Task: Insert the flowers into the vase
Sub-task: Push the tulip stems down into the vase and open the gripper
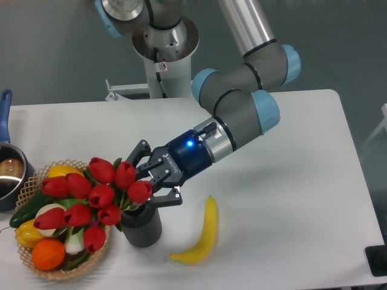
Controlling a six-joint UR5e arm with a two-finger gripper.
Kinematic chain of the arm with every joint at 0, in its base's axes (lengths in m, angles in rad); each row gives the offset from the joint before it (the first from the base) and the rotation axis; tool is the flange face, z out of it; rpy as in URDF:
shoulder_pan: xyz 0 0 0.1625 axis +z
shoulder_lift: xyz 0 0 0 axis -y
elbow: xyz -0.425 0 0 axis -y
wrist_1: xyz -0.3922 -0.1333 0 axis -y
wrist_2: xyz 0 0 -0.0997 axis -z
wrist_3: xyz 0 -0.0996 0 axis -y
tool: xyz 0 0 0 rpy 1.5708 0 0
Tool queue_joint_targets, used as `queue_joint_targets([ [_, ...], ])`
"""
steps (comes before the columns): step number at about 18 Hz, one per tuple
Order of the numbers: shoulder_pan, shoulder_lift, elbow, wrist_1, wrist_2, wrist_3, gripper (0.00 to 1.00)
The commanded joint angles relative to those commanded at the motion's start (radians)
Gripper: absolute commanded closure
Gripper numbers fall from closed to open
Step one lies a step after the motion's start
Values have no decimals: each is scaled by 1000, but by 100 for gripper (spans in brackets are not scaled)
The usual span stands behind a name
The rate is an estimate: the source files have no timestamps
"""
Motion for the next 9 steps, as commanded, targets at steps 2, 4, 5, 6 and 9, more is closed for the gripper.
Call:
queue_joint_targets([
  [2,2,2,-20,0,0,18,62],
  [4,2,0,-22,0,0,23,62],
  [5,2,0,-28,0,0,23,62],
  [6,2,0,-34,0,0,23,62],
  [9,2,-9,-60,0,0,23,62],
])
